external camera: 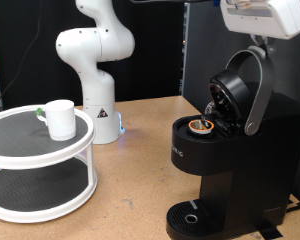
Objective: Make a cup of coffee with the keurig machine
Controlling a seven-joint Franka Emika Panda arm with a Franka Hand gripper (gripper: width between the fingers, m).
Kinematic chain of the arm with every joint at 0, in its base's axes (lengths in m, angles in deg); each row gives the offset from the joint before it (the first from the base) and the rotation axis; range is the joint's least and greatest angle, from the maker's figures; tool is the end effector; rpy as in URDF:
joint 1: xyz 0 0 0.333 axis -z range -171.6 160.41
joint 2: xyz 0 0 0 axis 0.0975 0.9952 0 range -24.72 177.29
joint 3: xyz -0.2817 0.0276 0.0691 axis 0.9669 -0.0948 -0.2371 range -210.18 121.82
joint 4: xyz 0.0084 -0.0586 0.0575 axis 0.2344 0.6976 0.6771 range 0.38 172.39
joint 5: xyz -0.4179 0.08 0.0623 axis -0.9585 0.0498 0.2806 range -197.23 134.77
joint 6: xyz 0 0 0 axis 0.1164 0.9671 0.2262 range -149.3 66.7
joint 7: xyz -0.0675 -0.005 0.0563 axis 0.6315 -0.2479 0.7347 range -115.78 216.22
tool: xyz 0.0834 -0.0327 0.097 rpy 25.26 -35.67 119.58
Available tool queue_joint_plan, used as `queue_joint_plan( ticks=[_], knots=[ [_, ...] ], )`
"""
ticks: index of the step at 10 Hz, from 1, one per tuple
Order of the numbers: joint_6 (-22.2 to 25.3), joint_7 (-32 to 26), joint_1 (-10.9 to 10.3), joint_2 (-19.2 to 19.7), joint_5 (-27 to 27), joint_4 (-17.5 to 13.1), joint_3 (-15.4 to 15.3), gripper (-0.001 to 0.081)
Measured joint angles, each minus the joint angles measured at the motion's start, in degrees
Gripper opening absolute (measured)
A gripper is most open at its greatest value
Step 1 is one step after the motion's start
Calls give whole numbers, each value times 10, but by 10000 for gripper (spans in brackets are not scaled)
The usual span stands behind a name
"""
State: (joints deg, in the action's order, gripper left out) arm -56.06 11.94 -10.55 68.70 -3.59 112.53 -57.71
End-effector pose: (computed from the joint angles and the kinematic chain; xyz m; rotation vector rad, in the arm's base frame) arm 0.5475 0.2186 0.4721 -2.5442 -1.0491 -0.4085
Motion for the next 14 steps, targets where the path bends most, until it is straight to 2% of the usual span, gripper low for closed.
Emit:
queue_joint_plan(
  ticks=[5, 14],
  knots=[
    [57, -63, 20, -18, -44, 15, 31, 2],
    [60, -111, 42, -19, -82, 44, 52, 2]
  ],
)
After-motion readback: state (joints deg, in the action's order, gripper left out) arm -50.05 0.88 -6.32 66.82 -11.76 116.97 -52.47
